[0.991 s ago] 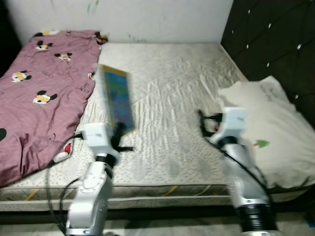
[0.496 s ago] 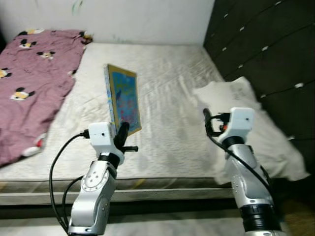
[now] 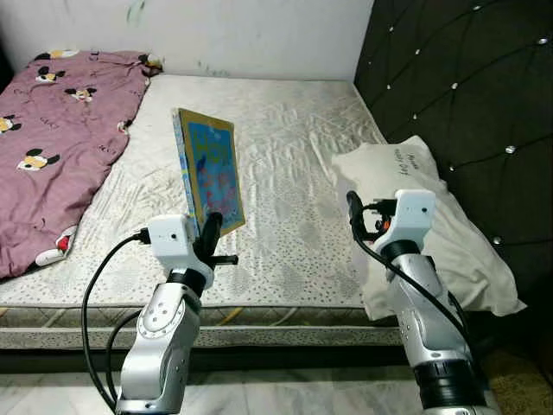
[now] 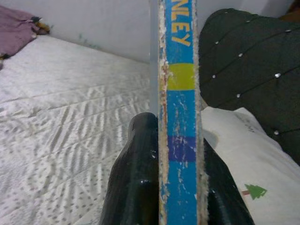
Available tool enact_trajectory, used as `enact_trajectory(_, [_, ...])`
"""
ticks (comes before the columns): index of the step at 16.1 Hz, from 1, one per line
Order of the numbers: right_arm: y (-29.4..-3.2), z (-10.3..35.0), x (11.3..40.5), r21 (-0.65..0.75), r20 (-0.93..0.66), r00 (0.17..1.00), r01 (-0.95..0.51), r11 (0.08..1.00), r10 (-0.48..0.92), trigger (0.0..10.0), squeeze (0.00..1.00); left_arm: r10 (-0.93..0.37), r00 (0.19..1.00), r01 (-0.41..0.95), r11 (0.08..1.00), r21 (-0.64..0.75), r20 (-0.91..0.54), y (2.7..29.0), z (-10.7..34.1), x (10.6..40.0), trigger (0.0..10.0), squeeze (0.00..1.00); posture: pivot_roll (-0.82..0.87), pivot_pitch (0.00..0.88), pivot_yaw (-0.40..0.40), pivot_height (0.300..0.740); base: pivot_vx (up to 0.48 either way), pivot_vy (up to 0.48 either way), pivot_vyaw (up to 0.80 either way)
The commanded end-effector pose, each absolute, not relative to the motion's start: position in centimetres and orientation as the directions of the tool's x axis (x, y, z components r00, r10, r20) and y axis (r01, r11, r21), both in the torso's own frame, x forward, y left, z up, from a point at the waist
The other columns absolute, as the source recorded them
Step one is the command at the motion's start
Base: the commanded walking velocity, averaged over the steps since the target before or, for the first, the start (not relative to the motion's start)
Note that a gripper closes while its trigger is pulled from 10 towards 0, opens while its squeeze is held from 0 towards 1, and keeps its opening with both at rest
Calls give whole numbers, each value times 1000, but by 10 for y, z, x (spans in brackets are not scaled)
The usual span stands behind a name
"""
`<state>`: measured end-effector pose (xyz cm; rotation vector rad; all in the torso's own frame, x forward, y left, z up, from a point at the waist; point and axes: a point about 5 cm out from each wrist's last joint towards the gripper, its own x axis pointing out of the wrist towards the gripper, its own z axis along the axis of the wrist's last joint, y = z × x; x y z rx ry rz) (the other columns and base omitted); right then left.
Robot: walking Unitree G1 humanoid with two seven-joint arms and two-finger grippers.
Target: Clean up the room
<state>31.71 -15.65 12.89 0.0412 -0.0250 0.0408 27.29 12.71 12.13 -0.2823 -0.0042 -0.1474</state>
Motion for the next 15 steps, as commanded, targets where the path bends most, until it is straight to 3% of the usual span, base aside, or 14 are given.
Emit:
enact_trajectory(1, [-160, 130, 314, 16, 31, 998, -46, 999, 46, 10000, 0, -127, 989, 143, 955, -260, 78, 133, 130, 270, 10000, 0, -57, 45, -44, 740, 0, 0, 0])
enact_trajectory(7, [-189, 105, 282, -73, -56, 998, -35, 997, 31, 10000, 0, 25, 1000, -24, 995, -97, 16, 187, 110, 235, 10000, 0, -46, 51, -42, 740, 0, 0, 0])
enact_trajectory(11, [-181, 107, 286, -64, -50, 997, -60, 996, 57, 10000, 0, -23, 999, 30, 988, -151, 46, 175, 116, 241, 10000, 0, -45, 43, -47, 740, 0, 0, -175])
enact_trajectory(15, [-181, 110, 289, -67, -42, 997, -62, 996, 59, 10000, 0, -47, 998, 55, 985, -166, 52, 170, 117, 242, 10000, 0, -49, 43, -47, 740, 298, 0, -277])
